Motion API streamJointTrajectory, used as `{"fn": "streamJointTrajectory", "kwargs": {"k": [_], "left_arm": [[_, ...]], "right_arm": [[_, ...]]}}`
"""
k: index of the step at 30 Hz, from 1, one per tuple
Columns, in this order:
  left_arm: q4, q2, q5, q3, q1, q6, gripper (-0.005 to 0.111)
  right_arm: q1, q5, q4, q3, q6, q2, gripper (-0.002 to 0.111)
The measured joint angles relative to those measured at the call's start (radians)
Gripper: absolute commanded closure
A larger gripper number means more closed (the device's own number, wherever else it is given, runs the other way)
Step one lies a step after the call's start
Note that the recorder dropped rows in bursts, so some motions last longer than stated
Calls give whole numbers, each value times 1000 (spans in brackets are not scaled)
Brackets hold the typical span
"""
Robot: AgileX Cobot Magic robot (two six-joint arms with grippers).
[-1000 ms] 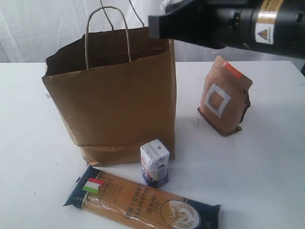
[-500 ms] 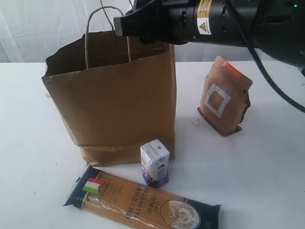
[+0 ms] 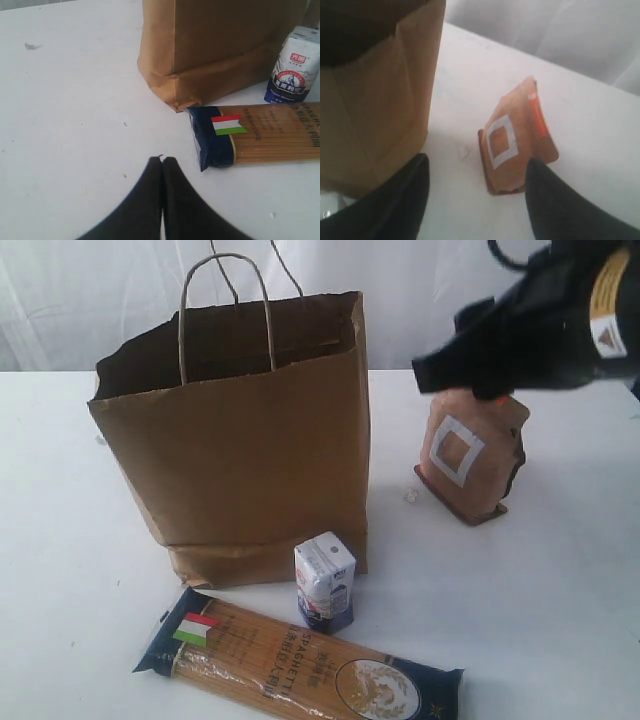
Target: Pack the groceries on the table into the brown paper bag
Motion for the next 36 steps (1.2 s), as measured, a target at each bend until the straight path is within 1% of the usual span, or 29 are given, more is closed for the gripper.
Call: {"fn": "streamJointTrajectory", "kwargs": {"k": [3, 8, 10, 12, 14, 20, 26, 31, 36], "left_arm": [[0, 0, 0, 0, 0, 0, 107], [0, 0, 0, 0, 0, 0, 107], [0, 0, 0, 0, 0, 0, 107], [0, 0, 0, 0, 0, 0, 107], [0, 0, 0, 0, 0, 0, 107], [0, 0, 0, 0, 0, 0, 107], [0, 0, 0, 0, 0, 0, 107], [0, 0, 0, 0, 0, 0, 107], [0, 0, 0, 0, 0, 0, 107]], "right_arm": [[0, -46, 4, 111, 36, -17, 54], [0, -126, -2, 242, 104, -18, 54], [0, -251, -7, 312, 111, -6, 54], [0, -337, -8, 335, 140, 8, 54], [0, -358, -11, 343, 183, 23, 54], [0, -360, -16, 346, 259, 36, 54], [0, -349, 33, 346, 270, 36, 54], [-63, -331, 160, 346, 140, 24, 54], [-155, -344, 417, 346, -176, 2, 54]]}}
